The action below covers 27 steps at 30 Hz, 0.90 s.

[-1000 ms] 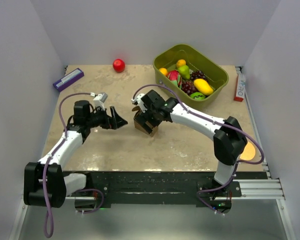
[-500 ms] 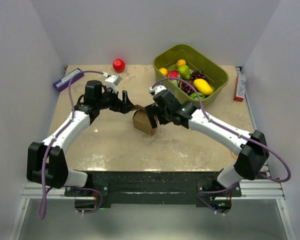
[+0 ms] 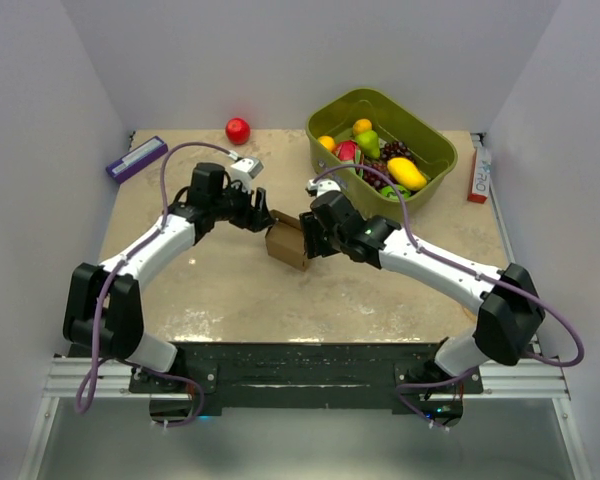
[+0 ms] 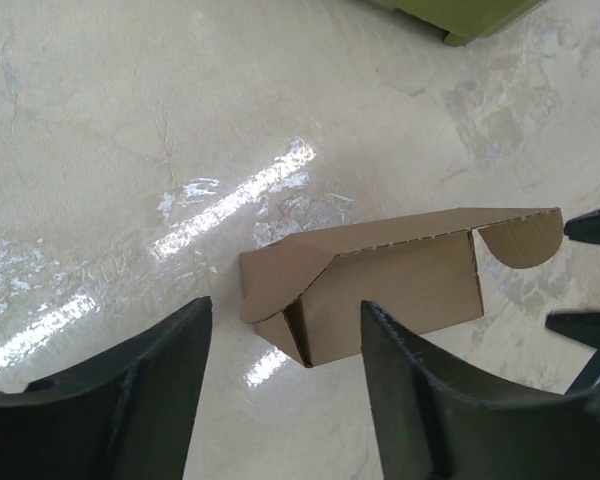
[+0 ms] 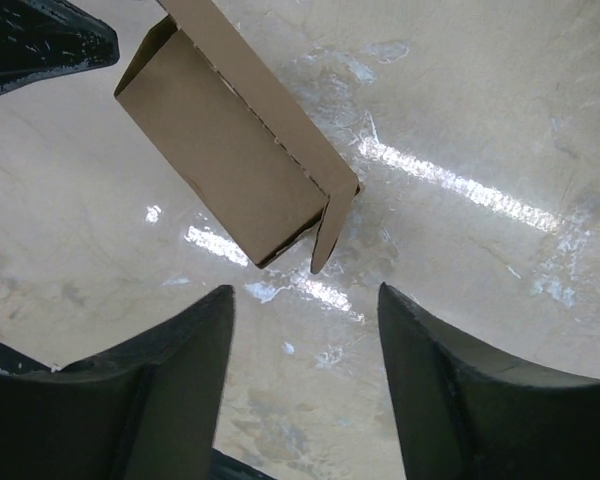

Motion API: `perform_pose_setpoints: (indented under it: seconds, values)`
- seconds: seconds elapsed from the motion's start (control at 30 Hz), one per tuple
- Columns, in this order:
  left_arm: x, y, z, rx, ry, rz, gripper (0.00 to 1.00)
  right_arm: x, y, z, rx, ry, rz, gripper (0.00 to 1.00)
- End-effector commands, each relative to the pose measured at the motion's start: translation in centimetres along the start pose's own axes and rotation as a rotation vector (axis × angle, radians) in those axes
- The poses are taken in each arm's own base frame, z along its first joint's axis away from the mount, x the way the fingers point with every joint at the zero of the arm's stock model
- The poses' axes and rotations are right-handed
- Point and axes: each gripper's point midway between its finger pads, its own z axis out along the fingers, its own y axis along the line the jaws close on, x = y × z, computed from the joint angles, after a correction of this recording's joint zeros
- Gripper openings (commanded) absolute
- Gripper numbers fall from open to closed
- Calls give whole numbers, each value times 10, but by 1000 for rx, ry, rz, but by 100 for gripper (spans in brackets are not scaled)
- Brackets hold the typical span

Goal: Fold the paper box

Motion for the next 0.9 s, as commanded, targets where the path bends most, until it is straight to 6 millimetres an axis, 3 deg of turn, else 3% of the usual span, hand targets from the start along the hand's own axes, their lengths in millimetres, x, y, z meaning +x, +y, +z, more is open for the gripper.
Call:
perform_pose_setpoints:
  seconds: [0.0, 0.1, 0.2, 0.4, 0.87]
  values:
    - [-16, 0, 3, -2, -30, 46, 57, -12, 1, 5, 7, -48, 39, 48]
    - [-14, -2, 4, 6, -27, 42, 47, -13, 0, 7, 16, -52, 38, 30]
    - [-12, -6, 6, 14, -26, 38, 35, -12, -1, 10, 26, -43, 33, 23]
    - [-15, -16, 4, 39, -45, 21, 16, -8, -2, 15, 43, -28, 28, 20]
    - [10, -11, 12, -63, 27, 46, 1, -13, -7, 14, 71, -36, 28, 14]
